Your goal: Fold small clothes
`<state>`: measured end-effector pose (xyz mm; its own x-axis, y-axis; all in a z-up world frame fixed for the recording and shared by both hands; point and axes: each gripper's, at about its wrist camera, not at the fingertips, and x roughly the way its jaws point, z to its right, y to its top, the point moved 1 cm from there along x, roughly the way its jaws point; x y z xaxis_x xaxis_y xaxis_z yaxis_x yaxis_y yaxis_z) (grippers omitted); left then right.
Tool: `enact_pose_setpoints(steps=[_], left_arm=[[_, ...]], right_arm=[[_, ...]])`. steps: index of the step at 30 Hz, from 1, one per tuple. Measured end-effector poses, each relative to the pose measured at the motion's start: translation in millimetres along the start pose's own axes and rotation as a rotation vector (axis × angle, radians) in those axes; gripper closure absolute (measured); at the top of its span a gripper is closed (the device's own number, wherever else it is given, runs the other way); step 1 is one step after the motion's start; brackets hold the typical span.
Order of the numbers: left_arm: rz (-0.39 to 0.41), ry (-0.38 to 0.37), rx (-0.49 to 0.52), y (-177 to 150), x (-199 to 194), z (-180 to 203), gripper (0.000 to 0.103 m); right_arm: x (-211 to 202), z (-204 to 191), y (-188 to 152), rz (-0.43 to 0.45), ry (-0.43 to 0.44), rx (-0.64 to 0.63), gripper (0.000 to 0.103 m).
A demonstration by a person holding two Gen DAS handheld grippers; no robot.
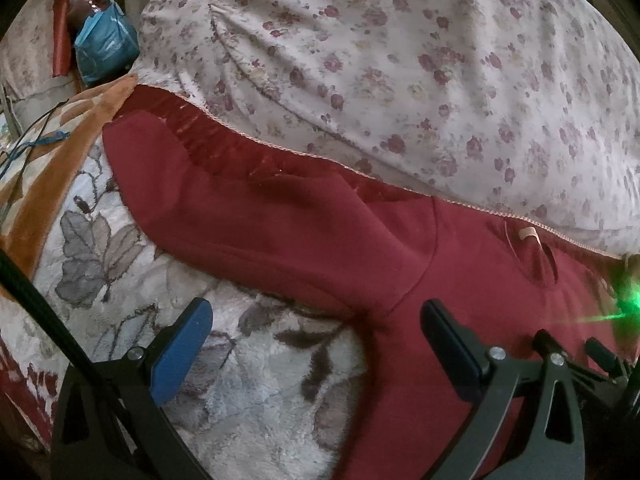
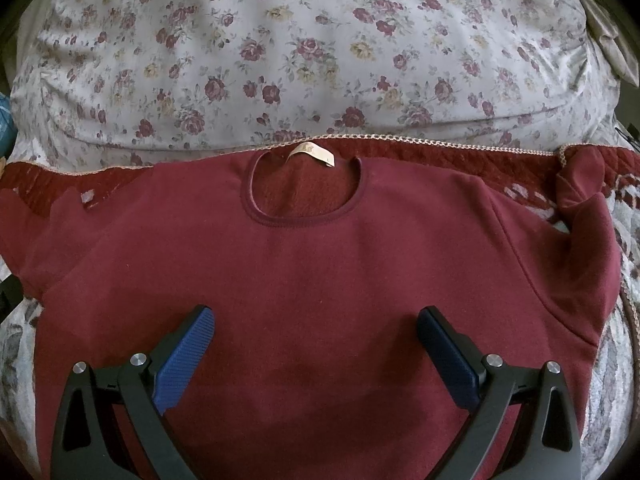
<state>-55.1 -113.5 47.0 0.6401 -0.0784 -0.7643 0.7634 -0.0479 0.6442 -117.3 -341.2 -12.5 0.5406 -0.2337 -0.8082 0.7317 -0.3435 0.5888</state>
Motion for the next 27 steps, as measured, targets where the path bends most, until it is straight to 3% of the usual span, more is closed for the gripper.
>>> enact_pose_setpoints(steps=[19,23,27], left_arm=[[-0.008,0.019,-0.009,2,0,-5,0.000],[0.008,0.083,0.025,14,-3,-15,0.000],[0.012,0.156,-0.037,39,4,-51,0.000]], right_arm=[[1,1,0,-0.006,0.005,0.001,0.000],[3,2,1,-0.012,0.015,0.003,0.000],[4,3,1,-0.011,0.024,0.010,0.000]])
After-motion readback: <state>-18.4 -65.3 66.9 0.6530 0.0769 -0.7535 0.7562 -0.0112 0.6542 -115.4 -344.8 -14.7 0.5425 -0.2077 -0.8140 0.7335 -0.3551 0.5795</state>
